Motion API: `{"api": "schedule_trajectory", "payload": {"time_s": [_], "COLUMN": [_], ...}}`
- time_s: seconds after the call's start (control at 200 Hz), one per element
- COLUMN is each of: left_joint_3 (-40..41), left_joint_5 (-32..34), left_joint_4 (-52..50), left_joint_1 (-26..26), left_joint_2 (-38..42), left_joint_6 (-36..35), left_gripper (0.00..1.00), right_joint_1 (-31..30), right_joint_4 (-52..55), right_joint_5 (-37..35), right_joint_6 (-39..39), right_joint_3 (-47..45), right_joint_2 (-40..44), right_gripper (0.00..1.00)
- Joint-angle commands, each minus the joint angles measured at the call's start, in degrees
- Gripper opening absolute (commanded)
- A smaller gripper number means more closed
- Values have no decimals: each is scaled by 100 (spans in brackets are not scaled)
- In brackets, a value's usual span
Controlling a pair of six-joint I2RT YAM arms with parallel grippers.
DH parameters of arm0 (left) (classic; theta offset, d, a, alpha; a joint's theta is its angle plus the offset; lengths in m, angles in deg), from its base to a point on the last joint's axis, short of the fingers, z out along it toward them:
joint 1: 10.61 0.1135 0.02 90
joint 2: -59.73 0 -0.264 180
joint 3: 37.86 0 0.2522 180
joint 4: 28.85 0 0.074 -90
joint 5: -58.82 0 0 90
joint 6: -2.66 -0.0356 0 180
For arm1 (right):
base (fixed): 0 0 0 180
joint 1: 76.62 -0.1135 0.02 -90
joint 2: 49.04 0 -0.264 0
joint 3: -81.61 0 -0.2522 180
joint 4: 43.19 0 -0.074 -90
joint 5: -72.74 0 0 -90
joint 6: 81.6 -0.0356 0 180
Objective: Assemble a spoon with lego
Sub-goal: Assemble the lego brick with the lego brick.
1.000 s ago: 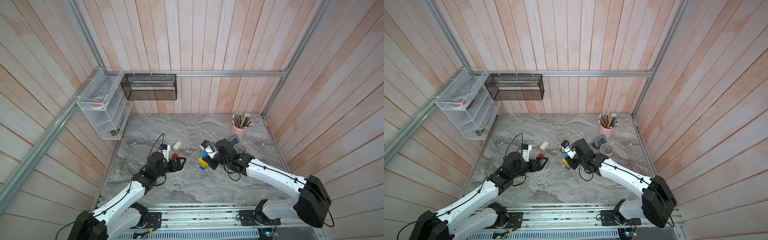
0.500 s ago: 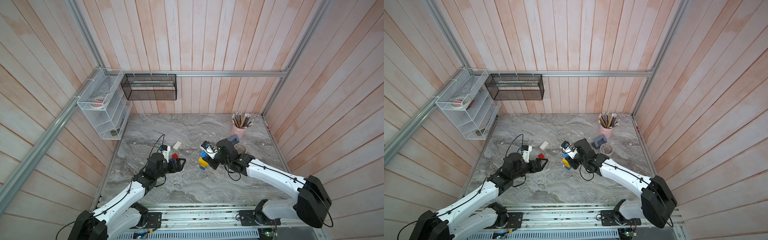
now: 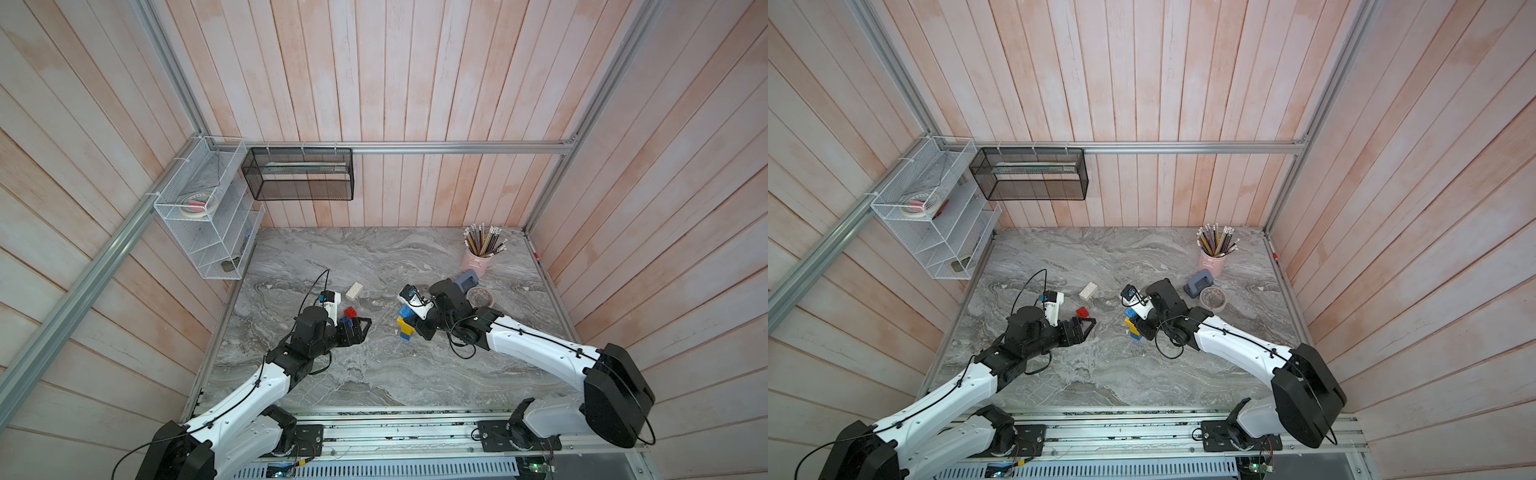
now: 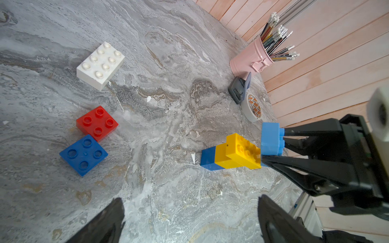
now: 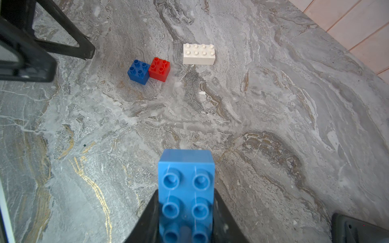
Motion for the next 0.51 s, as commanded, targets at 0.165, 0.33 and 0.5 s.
{"api": "schedule_trajectory", "payload": {"time_s": [0.165,0.33,0.5], "left_joint_3": [75,68,75], "left_joint_5": [84,90,109], "left_joint_4": [32,28,1], "left_joint_1": [-8,-8,-9], "left_joint_2": [125,120,158], "left_joint_6": [-114,-114,-136], "left_gripper": [100,100,100], "right_joint_1": [31,33,28], "right_joint_4": [-33,-20,7], "right_joint_5": [69,91,165], "right_joint_6": [74,93,86], "right_joint_3": [30,36,69], "right_joint_2": [-65,-131,-213], "right_gripper": [0,0,0]}}
